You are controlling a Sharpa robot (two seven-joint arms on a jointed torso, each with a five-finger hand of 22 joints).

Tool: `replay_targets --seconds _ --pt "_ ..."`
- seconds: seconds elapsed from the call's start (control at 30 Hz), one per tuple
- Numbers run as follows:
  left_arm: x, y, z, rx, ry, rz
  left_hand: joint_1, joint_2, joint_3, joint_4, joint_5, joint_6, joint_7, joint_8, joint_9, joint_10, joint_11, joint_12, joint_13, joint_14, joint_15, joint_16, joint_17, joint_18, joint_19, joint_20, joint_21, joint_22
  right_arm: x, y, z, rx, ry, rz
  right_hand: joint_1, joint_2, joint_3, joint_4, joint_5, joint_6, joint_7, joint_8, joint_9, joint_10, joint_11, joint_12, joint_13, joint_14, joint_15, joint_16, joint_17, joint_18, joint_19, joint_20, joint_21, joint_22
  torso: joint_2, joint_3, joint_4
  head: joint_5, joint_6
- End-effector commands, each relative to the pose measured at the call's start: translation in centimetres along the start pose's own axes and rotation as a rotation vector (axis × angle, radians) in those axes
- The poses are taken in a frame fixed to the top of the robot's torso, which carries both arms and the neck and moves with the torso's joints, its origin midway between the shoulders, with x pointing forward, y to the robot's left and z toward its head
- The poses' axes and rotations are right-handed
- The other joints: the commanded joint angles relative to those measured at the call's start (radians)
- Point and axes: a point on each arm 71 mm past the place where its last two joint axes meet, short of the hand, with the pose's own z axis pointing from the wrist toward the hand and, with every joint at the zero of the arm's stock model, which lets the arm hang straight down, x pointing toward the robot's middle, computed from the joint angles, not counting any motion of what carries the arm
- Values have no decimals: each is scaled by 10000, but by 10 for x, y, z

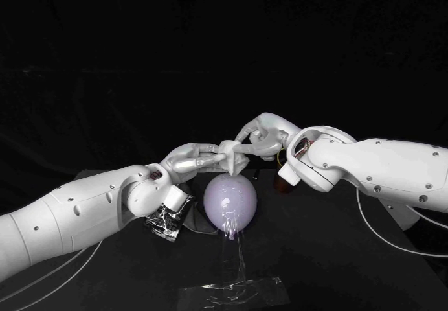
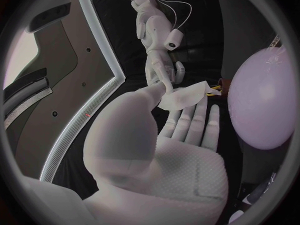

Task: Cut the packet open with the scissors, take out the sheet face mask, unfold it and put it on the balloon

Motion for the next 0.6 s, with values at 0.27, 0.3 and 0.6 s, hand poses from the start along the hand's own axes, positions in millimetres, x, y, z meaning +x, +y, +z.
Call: replay_targets --seconds 0.27,0.3,0.6 --pt "-6 -2 4 57 -1365 741 777 501 795 33 24 1638 430 64 -327 1342 -472 203 -38 972 -435 452 247 402 2332 2 657 209 3 2 1 -42 358 -174 -9 86 53 -19 30 62 -20 79 926 306 -196 58 895 1074 -45 58 2630 147 100 -1 7 759 1 4 -7 15 5" --pt "-6 -2 4 72 -1410 760 787 575 848 63 25 1712 404 75 -334 1416 -497 208 -39 1024 -455 475 263 416 2363 1 667 206 3 2 1 -42 371 -176 -9 86 53 -19 30 62 -20 79 926 306 -196 58 895 1074 -45 58 2630 147 100 -1 7 759 1 4 -7 15 5" --pt "-5 -4 4 453 -1252 337 817 1127 1215 314 20 2136 52 200 -326 2016 -670 209 -59 1257 -578 560 364 552 2518 -18 698 159 2 -1 2 121 425 -252 -20 74 64 -33 30 60 -22 94 933 308 -197 56 895 1074 -45 58 2630 150 96 -2 -7 757 5 -3 -5 4 3"
